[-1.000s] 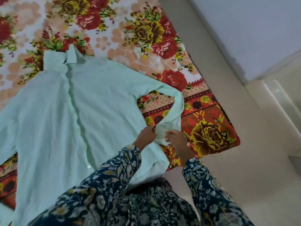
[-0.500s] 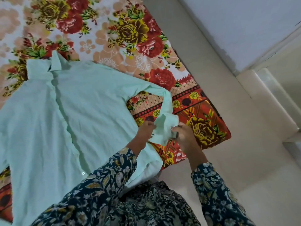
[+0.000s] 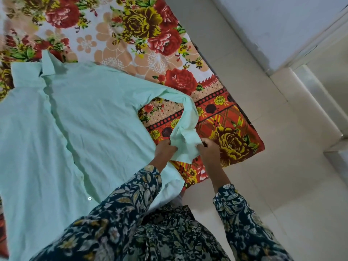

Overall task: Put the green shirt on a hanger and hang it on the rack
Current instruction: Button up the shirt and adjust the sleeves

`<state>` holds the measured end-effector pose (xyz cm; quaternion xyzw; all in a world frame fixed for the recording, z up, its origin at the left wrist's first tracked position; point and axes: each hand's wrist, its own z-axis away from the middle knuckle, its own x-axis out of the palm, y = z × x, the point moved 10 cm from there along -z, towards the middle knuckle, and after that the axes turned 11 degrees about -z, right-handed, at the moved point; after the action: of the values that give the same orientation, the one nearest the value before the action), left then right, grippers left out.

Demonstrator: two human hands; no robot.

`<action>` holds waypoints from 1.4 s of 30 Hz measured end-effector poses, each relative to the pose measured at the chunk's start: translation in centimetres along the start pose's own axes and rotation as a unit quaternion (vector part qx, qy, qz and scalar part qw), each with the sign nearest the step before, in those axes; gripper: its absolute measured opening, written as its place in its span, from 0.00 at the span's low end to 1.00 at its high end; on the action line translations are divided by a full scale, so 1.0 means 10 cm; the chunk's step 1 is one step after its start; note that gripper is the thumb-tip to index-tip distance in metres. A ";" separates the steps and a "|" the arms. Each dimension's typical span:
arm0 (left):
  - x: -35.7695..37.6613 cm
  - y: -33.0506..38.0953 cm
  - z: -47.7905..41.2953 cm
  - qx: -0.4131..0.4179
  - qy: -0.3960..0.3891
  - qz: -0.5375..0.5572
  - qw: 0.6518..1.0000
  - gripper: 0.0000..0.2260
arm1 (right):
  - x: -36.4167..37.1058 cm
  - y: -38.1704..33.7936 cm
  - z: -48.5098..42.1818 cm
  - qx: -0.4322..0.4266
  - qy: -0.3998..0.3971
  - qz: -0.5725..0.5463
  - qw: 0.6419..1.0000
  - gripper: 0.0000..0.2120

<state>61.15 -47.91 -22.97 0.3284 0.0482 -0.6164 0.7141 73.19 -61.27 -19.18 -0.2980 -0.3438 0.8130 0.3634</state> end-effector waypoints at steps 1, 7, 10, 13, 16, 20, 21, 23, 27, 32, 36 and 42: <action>-0.02 0.01 0.03 0.008 -0.005 0.039 0.999 0.12 | 0.02 -0.04 0.03 -0.016 -0.001 0.012 1.000 0.08; -0.20 0.19 0.33 0.099 -0.016 0.158 0.982 0.05 | 0.19 -0.42 0.23 -0.121 -0.036 0.065 0.990 0.07; -0.29 0.20 0.43 0.094 -0.019 0.208 0.973 0.05 | 0.31 -0.59 0.32 -0.148 -0.077 0.087 0.982 0.07; -0.35 0.26 0.54 0.100 -0.033 0.259 0.960 0.05 | 0.39 -0.73 0.44 -0.179 -0.101 0.138 0.969 0.10; -0.36 0.32 0.63 0.113 -0.057 0.275 0.953 0.07 | 0.40 -0.84 0.50 -0.200 -0.095 0.152 0.963 0.11; -0.40 0.33 0.69 0.118 -0.037 0.237 0.964 0.09 | 0.39 -0.91 0.56 -0.210 -0.086 0.159 0.961 0.11; -0.41 0.32 0.70 0.115 -0.032 0.234 0.965 0.08 | 0.38 -0.92 0.57 -0.213 -0.083 0.163 0.960 0.11; -0.42 0.29 0.73 0.107 -0.028 0.247 0.963 0.05 | 0.36 -0.96 0.59 -0.221 -0.077 0.169 0.958 0.10; -0.45 0.23 0.79 0.093 -0.027 0.271 0.958 0.03 | 0.35 -1.02 0.63 -0.232 -0.088 0.171 0.953 0.09; -0.46 0.28 0.85 0.104 -0.039 0.218 0.970 0.04 | 0.38 -1.04 0.65 -0.239 -0.091 0.195 0.947 0.10; -0.54 0.30 0.90 0.110 -0.017 0.199 0.974 0.03 | 0.44 -1.05 0.69 -0.247 -0.106 0.223 0.937 0.07; -0.51 0.37 0.94 0.147 -0.074 0.176 0.971 0.10 | 0.45 -1.05 0.66 -0.234 -0.107 0.242 0.936 0.03</action>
<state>60.12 -48.42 -11.73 0.3871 -0.1543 -0.5041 0.7565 69.94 -54.71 -8.22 -0.3597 -0.4789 0.8000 0.0368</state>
